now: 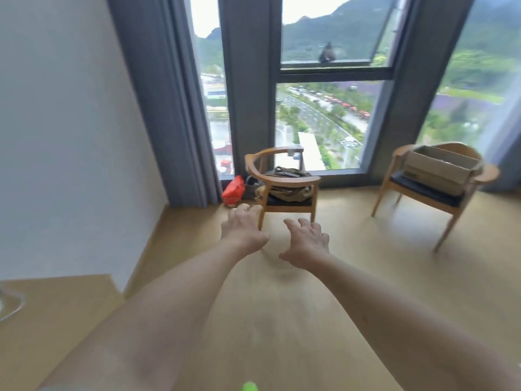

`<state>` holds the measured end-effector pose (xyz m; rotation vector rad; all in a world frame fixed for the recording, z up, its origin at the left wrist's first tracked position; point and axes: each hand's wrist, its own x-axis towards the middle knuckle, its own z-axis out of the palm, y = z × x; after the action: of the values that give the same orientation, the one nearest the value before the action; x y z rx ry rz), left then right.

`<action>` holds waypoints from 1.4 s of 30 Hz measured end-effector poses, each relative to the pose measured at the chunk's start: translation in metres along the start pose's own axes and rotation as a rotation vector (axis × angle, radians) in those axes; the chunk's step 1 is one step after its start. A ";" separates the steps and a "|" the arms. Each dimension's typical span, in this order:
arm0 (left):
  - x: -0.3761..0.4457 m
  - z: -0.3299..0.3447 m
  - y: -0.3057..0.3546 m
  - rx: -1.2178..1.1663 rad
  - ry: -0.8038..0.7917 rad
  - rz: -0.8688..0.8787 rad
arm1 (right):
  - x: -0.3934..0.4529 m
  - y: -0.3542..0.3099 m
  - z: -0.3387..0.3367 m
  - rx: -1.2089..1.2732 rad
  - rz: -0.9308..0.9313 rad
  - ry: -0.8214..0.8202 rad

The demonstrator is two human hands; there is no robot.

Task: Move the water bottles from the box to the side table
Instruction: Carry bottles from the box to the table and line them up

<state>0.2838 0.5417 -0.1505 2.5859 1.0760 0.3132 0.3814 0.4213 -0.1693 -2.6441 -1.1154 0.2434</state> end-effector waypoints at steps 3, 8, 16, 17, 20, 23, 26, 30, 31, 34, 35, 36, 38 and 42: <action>0.057 0.030 0.049 -0.003 -0.059 0.114 | 0.037 0.054 -0.013 -0.017 0.126 0.023; 0.156 0.072 0.134 -0.021 -0.127 0.303 | 0.116 0.132 -0.045 -0.028 0.315 0.108; 0.301 0.121 0.263 -0.076 -0.205 0.509 | 0.228 0.236 -0.100 -0.049 0.535 0.194; 0.316 0.129 0.277 -0.077 -0.215 0.532 | 0.238 0.248 -0.105 -0.042 0.558 0.203; 0.354 0.157 0.319 -0.072 -0.235 0.578 | 0.266 0.288 -0.115 -0.018 0.605 0.219; 0.391 0.191 0.359 -0.067 -0.248 0.616 | 0.294 0.332 -0.122 -0.002 0.653 0.215; 0.431 0.229 0.401 -0.057 -0.254 0.652 | 0.330 0.380 -0.128 0.012 0.691 0.213; 0.491 0.274 0.465 -0.037 -0.219 0.688 | 0.390 0.452 -0.143 0.013 0.702 0.242; 0.506 0.285 0.481 -0.030 -0.212 0.688 | 0.406 0.471 -0.149 0.015 0.699 0.249; 0.553 0.312 0.530 0.004 -0.220 0.681 | 0.455 0.527 -0.168 0.030 0.683 0.239; 0.569 0.319 0.547 0.009 -0.223 0.677 | 0.470 0.545 -0.176 0.033 0.681 0.232; 0.585 0.324 0.566 0.004 -0.226 0.673 | 0.484 0.563 -0.184 0.034 0.682 0.225; 0.615 0.333 0.602 -0.018 -0.230 0.664 | 0.512 0.597 -0.202 0.034 0.684 0.226; 0.665 0.358 0.655 -0.033 -0.253 0.667 | 0.562 0.653 -0.223 0.032 0.676 0.218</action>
<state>1.2826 0.5091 -0.1844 2.7815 0.1010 0.1399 1.2681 0.3500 -0.1839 -2.8374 -0.1246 0.0882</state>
